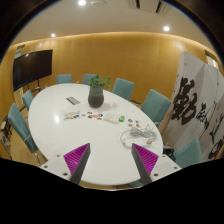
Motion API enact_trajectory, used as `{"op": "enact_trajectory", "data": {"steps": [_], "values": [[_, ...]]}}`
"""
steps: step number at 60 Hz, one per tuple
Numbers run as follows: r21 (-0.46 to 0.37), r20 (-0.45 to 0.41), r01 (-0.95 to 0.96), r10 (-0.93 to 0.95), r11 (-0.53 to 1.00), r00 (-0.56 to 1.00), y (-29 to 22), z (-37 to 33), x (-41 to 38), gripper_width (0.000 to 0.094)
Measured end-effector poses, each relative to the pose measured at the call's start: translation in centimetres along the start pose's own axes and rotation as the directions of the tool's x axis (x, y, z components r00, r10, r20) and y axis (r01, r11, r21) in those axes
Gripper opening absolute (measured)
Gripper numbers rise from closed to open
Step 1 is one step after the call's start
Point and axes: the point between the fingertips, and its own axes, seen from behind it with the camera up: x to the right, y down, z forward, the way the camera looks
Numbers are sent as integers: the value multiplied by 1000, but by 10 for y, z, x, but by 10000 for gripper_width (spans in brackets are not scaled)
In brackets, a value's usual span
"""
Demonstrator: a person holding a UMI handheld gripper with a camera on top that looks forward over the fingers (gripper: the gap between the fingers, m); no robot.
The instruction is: Unplug charger
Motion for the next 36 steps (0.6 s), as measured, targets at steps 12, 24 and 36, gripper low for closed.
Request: {"op": "enact_trajectory", "data": {"steps": [12, 24, 36], "values": [[-65, 26, 9, -7, 998, 1000, 42, 24, 9, 869], [-128, 60, 24, -16, 992, 998, 119, 75, 41, 867], [-114, -38, -7, 3, 993, 999, 176, 169, 151, 869]]}}
